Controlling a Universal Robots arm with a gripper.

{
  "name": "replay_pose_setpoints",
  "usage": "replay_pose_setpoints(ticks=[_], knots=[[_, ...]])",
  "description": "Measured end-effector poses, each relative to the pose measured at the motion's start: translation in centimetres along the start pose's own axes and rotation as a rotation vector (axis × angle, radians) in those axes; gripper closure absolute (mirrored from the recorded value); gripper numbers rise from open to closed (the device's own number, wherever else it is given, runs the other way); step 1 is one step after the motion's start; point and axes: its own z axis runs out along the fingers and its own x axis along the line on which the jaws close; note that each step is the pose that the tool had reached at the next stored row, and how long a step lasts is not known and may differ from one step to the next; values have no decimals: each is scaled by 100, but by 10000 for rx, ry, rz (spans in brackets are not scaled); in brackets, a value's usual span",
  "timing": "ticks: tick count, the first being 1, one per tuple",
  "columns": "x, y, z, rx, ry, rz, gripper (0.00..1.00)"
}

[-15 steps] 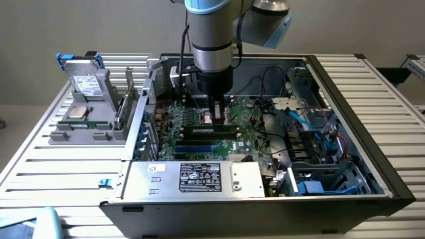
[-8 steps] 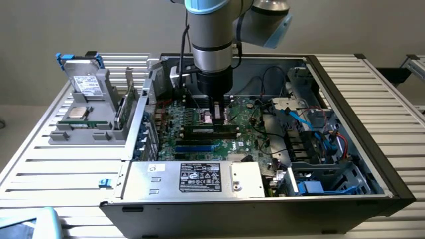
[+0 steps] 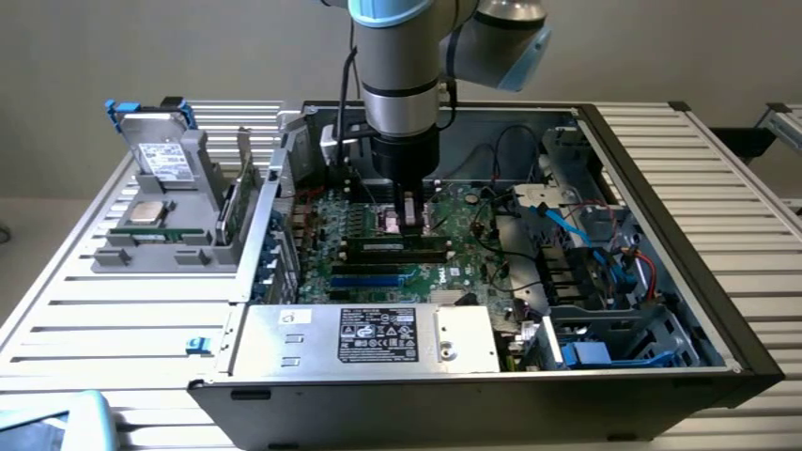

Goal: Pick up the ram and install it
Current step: 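Insert the ram into the slot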

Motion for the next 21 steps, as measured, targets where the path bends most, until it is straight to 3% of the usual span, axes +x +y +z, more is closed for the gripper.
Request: replay_pose_setpoints(ticks=[21], knots=[[31, 8, 10, 8, 6, 84, 86]])
